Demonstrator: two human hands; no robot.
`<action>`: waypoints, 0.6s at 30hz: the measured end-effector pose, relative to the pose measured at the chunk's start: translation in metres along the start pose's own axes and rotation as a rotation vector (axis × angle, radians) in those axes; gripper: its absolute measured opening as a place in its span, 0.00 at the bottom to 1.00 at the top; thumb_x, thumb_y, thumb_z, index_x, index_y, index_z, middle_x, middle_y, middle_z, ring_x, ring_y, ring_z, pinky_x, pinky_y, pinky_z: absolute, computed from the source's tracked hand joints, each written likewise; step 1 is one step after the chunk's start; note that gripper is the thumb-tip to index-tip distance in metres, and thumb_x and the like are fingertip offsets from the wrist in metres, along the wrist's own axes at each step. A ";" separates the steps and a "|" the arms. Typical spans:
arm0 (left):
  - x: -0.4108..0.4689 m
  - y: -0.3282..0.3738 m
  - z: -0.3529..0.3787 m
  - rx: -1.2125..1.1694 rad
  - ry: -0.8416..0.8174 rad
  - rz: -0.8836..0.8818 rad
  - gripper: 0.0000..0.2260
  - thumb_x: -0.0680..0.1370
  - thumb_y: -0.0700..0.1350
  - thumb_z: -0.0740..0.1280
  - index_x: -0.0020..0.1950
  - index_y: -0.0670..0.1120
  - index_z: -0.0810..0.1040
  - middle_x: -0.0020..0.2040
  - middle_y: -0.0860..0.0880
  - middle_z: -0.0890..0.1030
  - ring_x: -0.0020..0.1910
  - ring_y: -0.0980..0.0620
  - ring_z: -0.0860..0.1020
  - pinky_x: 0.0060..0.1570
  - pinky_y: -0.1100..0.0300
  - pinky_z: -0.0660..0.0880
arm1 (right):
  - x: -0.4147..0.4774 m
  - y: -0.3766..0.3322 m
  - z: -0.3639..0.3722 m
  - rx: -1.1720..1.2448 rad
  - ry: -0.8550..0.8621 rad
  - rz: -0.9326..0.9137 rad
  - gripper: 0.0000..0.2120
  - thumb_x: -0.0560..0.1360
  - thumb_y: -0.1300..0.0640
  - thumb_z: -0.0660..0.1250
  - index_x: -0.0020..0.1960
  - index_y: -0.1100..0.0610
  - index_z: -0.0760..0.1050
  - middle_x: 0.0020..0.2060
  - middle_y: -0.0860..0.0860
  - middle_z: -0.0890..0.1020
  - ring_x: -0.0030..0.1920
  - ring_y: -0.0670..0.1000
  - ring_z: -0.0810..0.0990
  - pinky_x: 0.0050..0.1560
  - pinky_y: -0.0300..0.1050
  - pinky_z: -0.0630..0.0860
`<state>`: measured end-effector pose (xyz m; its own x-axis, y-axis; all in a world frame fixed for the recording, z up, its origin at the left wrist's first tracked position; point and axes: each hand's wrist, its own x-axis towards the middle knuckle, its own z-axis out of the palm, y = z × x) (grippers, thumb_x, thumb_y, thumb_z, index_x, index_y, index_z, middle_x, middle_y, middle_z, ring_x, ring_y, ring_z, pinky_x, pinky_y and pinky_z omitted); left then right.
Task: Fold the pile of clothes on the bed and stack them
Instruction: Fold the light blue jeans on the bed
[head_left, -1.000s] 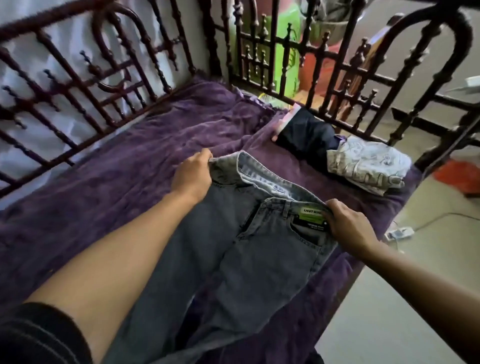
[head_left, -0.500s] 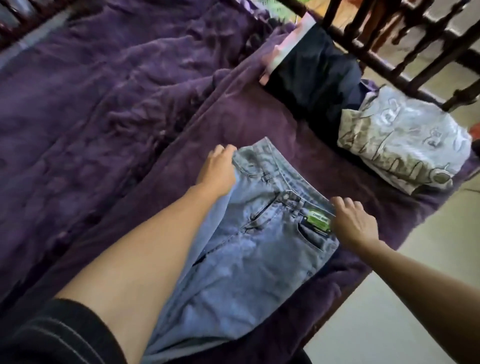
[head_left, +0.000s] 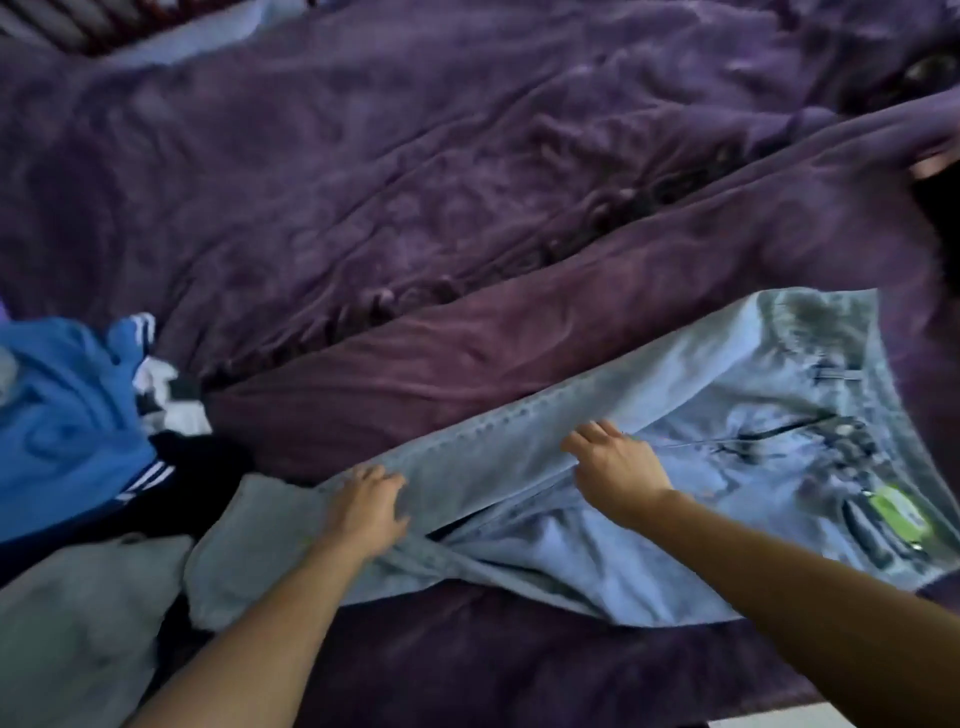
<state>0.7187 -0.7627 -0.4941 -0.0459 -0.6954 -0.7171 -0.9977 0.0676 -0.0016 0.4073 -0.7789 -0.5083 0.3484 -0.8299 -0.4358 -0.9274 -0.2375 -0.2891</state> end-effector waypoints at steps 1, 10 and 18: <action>-0.008 -0.019 0.016 0.056 -0.061 -0.002 0.23 0.76 0.54 0.65 0.70 0.52 0.67 0.69 0.51 0.68 0.71 0.48 0.62 0.68 0.52 0.62 | 0.006 -0.020 0.011 0.001 0.000 -0.050 0.18 0.73 0.60 0.62 0.62 0.53 0.72 0.59 0.51 0.74 0.62 0.56 0.71 0.49 0.46 0.72; -0.092 -0.073 0.084 0.069 0.229 0.137 0.11 0.67 0.45 0.73 0.48 0.49 0.79 0.43 0.50 0.81 0.46 0.48 0.78 0.53 0.51 0.71 | 0.038 -0.111 0.058 -0.145 -0.063 0.009 0.18 0.77 0.55 0.61 0.66 0.48 0.74 0.69 0.49 0.71 0.68 0.55 0.67 0.61 0.51 0.68; -0.105 -0.102 0.095 -0.341 0.052 0.041 0.20 0.78 0.62 0.58 0.49 0.46 0.77 0.48 0.46 0.81 0.48 0.44 0.79 0.43 0.53 0.73 | 0.052 -0.126 0.033 -0.053 -0.321 0.152 0.14 0.74 0.46 0.66 0.59 0.45 0.78 0.60 0.50 0.77 0.62 0.54 0.75 0.58 0.50 0.75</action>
<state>0.8296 -0.6282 -0.4845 -0.0803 -0.7329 -0.6755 -0.9538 -0.1404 0.2657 0.5472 -0.7759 -0.5226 0.2230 -0.6591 -0.7182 -0.9748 -0.1560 -0.1595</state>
